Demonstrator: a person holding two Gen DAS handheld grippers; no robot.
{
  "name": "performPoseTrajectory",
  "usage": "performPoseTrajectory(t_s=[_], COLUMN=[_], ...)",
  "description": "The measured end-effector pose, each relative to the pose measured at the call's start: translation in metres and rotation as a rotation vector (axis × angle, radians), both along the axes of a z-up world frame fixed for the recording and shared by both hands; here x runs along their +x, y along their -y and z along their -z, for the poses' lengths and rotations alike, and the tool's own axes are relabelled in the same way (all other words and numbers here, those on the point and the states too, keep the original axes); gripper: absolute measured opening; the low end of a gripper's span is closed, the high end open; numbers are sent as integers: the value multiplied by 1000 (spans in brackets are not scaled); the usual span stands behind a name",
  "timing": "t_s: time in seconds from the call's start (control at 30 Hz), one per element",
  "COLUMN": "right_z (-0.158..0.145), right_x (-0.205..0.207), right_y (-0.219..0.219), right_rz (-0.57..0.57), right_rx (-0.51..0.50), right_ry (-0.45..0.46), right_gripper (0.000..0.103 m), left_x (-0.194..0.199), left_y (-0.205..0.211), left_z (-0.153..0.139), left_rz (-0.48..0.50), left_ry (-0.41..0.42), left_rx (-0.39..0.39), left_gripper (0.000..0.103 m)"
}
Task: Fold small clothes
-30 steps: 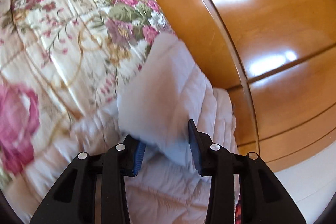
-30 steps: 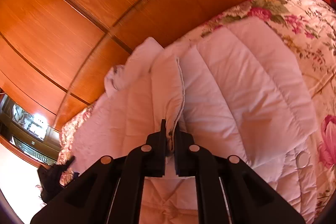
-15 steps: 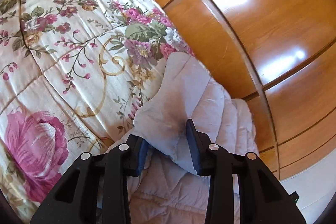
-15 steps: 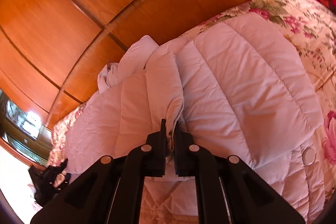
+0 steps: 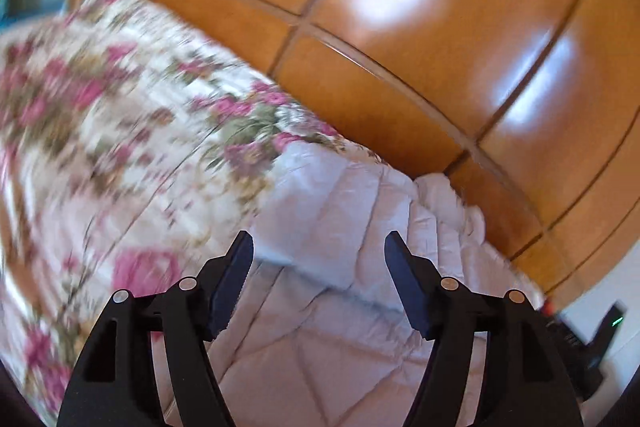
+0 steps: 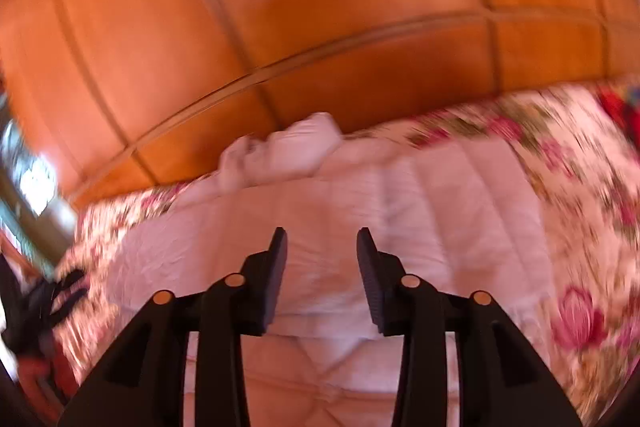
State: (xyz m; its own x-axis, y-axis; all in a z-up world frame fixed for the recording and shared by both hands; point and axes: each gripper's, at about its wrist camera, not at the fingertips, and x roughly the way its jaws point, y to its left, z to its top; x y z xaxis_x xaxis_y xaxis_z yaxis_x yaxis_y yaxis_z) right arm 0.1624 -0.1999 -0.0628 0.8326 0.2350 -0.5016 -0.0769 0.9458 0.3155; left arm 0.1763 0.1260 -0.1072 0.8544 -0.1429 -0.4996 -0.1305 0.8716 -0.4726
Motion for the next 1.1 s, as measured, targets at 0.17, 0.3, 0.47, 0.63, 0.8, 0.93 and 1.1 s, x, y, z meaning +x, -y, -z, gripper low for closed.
performPoseTrajectory(t_s=[0.17,0.3,0.47,0.63,0.8,0.93,1.1], right_z=[12,33,50,65,70,66,40], right_x=[29,49,61,62,73,69,39], right_y=[-28,-27,-47,-39,-33,-35,-36], right_rz=[-15,-37,-104,-91,-93,-88,-97], right_rx=[-222,-204,-230,-204,-157,-178,-149], right_ry=[-59,-114,-114,-96,-113,-110,-107], right_gripper=[37,38,39,38,38,40,73], left_x=[60,100,112,118,123,121,97], left_y=[42,55,31,21,15,16,16], left_z=[-6,18,52,61,66,64,41], left_rz=[151,144,69,73,95,99,151], left_ry=[-54,-137,-192,-188,-180,-170,-161], left_rx=[158,343,362,320,269,262,228], left_gripper=[54,48,42,42,42,42,72])
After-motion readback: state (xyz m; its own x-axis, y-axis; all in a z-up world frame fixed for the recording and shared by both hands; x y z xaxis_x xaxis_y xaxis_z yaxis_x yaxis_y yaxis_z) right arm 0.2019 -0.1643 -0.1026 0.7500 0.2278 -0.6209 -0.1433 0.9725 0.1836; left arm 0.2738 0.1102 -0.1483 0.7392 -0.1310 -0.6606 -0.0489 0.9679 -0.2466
